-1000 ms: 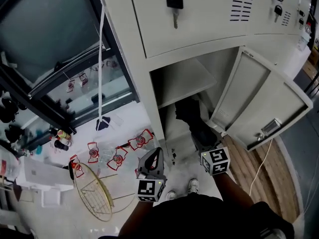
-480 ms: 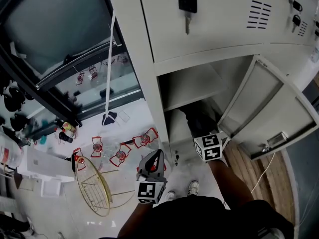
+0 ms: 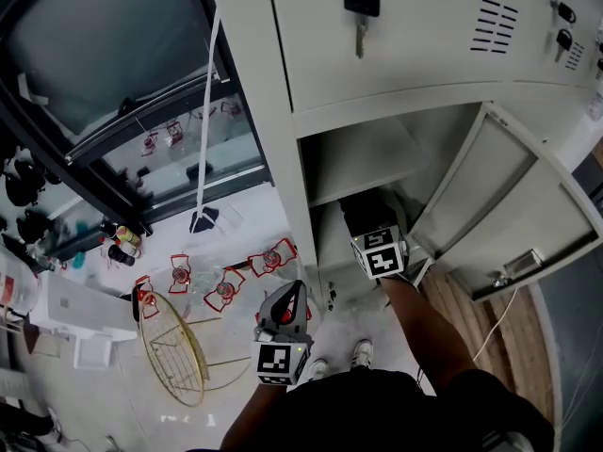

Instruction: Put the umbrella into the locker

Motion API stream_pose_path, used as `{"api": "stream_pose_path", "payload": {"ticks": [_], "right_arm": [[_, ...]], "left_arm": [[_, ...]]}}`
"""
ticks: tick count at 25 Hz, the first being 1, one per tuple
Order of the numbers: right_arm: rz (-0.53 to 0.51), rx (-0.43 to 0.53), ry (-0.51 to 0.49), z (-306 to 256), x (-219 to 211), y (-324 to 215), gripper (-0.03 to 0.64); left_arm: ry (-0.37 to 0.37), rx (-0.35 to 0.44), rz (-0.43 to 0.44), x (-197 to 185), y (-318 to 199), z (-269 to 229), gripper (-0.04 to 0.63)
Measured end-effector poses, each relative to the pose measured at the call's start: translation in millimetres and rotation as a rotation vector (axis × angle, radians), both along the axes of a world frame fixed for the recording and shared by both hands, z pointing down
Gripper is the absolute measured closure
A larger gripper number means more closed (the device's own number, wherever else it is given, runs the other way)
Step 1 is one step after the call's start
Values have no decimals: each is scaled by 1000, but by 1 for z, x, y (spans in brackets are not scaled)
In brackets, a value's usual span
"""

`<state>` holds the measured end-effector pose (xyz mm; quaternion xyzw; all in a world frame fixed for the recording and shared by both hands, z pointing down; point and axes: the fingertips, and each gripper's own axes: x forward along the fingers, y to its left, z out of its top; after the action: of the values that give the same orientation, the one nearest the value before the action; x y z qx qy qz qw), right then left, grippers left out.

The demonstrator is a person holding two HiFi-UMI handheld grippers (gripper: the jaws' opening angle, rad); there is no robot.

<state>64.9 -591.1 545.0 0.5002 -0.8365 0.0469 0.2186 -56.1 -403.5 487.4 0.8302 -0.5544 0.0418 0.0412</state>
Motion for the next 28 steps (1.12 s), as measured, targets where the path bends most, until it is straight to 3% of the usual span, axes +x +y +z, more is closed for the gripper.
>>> {"api": "stream_pose_path", "payload": {"ticks": [6, 16, 20, 28], "right_arm": [[-16, -53, 114, 12, 1, -1, 399], [-30, -58, 157, 27, -6, 0, 369], [-50, -58, 141, 22, -5, 10, 289], [-17, 101, 33, -31, 8, 52, 276]], "left_arm": [[3, 6, 14, 3, 0, -2, 598], [9, 15, 50, 17, 2, -5, 598], [14, 16, 58, 21, 6, -7, 598], [7, -14, 63, 19, 11, 1, 598]]}}
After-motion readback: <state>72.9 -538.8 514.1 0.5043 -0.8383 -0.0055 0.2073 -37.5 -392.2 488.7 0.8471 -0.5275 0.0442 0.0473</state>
